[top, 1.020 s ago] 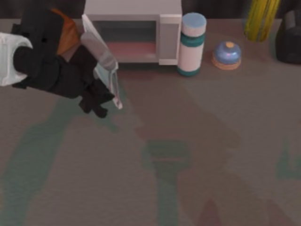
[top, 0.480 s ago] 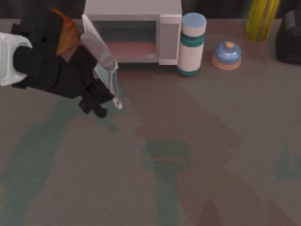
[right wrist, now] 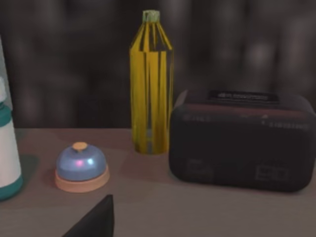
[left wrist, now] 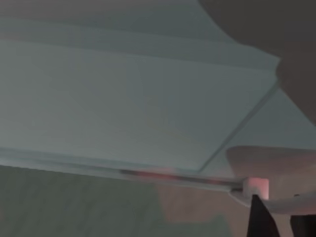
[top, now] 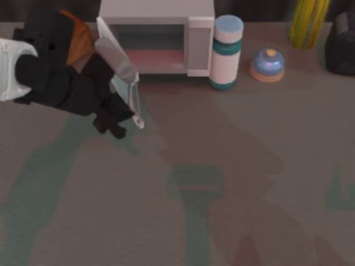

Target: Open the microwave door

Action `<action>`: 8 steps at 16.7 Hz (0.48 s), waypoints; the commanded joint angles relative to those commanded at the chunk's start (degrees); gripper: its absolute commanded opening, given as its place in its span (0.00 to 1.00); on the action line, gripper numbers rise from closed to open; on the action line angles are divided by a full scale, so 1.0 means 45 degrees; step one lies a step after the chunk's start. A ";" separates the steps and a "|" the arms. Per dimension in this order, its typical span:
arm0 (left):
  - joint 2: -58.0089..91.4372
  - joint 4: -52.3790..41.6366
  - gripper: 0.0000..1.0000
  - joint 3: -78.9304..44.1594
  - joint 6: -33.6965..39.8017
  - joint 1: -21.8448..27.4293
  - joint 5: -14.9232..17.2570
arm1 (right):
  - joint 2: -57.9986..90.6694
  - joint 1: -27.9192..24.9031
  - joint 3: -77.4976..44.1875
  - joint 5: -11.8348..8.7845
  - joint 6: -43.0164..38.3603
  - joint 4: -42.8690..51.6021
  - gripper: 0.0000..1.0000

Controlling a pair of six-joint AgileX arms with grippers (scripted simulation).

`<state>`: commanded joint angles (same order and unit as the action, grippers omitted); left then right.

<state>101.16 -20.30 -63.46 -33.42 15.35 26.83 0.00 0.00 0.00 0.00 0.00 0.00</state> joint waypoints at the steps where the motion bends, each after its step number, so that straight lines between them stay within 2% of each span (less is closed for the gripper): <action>1: 0.0000 0.0000 0.00 0.0000 0.0000 0.0000 0.0000 | 0.0000 0.0000 0.0000 0.0000 0.0000 0.0000 1.00; 8: 0.0053 -0.0285 0.00 -0.0036 -0.0437 -0.0119 0.0274 | 0.0000 0.0000 0.0000 0.0000 0.0000 0.0000 1.00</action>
<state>101.40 -21.58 -63.62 -35.39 14.81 28.06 0.00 0.00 0.00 0.00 0.00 0.00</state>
